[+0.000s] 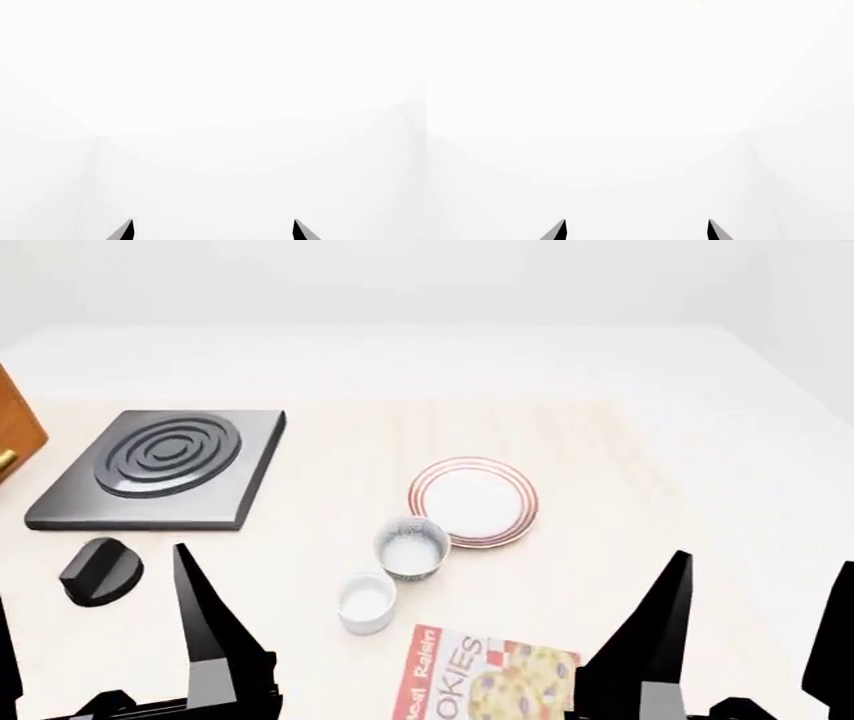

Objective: Pick the akita bowl between the plate and the ramekin and place it on the plate.

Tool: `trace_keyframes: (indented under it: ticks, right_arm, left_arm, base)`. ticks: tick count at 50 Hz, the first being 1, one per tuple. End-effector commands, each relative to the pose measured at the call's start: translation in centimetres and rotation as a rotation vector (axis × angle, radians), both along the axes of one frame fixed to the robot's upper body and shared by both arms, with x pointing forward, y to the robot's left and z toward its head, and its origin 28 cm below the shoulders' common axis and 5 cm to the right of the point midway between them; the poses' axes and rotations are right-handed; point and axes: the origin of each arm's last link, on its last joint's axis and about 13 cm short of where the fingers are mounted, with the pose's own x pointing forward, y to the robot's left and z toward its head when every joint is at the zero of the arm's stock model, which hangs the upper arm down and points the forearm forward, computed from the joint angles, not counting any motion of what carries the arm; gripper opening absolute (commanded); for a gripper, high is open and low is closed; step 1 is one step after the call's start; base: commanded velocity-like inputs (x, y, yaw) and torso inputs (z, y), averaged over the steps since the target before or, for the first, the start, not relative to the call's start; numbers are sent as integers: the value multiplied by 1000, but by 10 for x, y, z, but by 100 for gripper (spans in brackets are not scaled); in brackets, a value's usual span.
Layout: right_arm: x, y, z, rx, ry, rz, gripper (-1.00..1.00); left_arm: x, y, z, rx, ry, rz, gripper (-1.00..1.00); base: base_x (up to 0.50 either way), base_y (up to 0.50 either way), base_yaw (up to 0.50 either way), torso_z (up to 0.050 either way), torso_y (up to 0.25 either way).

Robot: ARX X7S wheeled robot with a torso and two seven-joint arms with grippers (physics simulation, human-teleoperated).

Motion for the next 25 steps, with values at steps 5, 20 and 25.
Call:
trace_keyframes:
  ticks: [5,20,25]
  right_arm:
    - [0,-1,1,-25,-10,-28,100]
    - [-1,-1,1,-28,-9,-29,100]
    - [-1,-1,1,-29,-8,-31,100]
  left_arm:
    - [-1,3,2,6,-15,19,100]
    - [-1,3,2,7,-15,21,100]
    - [-1,3,2,7,-16,21,100]
  base:
    - [500,0,0,0,3]
    - [500,0,0,0,0]
    - [500,0,0,0,0]
